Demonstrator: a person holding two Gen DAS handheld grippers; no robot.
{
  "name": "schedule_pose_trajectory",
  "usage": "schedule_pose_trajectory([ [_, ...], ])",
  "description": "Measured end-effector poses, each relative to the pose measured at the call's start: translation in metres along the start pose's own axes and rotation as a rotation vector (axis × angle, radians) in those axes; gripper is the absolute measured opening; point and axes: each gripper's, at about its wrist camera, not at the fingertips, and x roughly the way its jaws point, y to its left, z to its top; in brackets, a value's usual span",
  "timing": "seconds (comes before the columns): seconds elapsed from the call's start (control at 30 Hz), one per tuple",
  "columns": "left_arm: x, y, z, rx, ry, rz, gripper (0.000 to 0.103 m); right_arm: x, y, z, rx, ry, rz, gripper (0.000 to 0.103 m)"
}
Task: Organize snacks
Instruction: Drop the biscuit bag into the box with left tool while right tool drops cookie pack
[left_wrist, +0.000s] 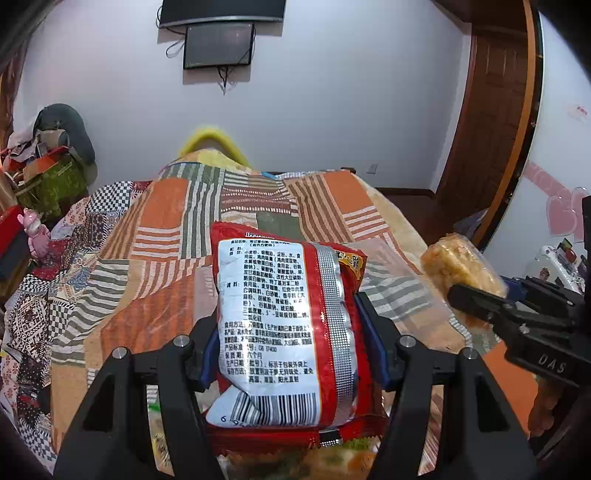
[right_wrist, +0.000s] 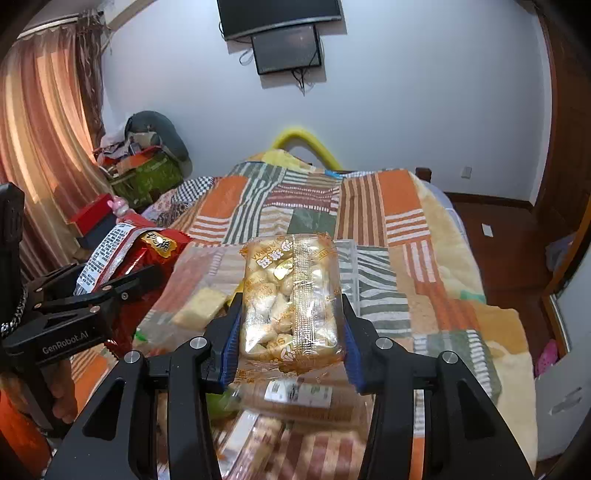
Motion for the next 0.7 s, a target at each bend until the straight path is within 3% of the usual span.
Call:
schedule_pose_trajectory([
  [0.33,0.052,-0.007,0.008,-0.023,0.036,0.032,0.062,0.048,-0.006,0.003,0.012,0.091,-0.003,0.043],
  [0.7,0.077,-0.011,0.002,-0.027,0.104,0.021,0.063,0.060,-0.008,-0.006,-0.010,0.153,-0.011,0.043],
])
